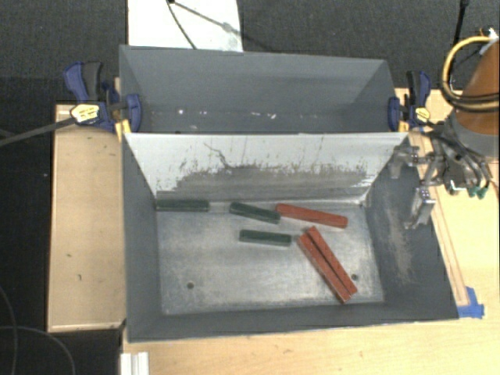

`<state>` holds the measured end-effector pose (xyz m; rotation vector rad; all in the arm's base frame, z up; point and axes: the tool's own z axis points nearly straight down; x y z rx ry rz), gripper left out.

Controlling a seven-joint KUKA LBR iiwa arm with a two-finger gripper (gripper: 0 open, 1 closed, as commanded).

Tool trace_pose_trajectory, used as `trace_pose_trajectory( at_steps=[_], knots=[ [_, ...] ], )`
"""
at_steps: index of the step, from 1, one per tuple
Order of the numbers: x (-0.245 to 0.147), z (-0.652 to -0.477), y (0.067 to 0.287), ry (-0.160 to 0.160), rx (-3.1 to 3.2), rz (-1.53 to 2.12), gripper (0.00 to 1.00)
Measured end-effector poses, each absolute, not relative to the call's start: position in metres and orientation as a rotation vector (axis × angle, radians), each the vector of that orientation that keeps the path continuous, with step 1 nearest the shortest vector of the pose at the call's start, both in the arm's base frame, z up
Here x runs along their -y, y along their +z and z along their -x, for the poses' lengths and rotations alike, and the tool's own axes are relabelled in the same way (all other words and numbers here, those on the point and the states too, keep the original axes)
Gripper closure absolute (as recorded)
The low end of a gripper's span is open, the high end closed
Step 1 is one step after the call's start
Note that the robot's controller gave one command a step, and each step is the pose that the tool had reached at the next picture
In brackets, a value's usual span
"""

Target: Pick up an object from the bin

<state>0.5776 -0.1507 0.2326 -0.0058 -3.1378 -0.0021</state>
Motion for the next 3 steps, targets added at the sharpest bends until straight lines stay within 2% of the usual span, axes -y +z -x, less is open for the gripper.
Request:
trace_pose_trajectory(
  at_steps=[1, 2, 3],
  knots=[
    [0.135, -0.561, 0.112, -0.004, 3.128, 0.234, 0.0],
    [0.091, -0.591, 0.07, -0.003, 3.144, 0.009, 0.0],
    [0.1, -0.57, 0.071, -0.001, 3.139, 0.141, 0.0]
  ],
)
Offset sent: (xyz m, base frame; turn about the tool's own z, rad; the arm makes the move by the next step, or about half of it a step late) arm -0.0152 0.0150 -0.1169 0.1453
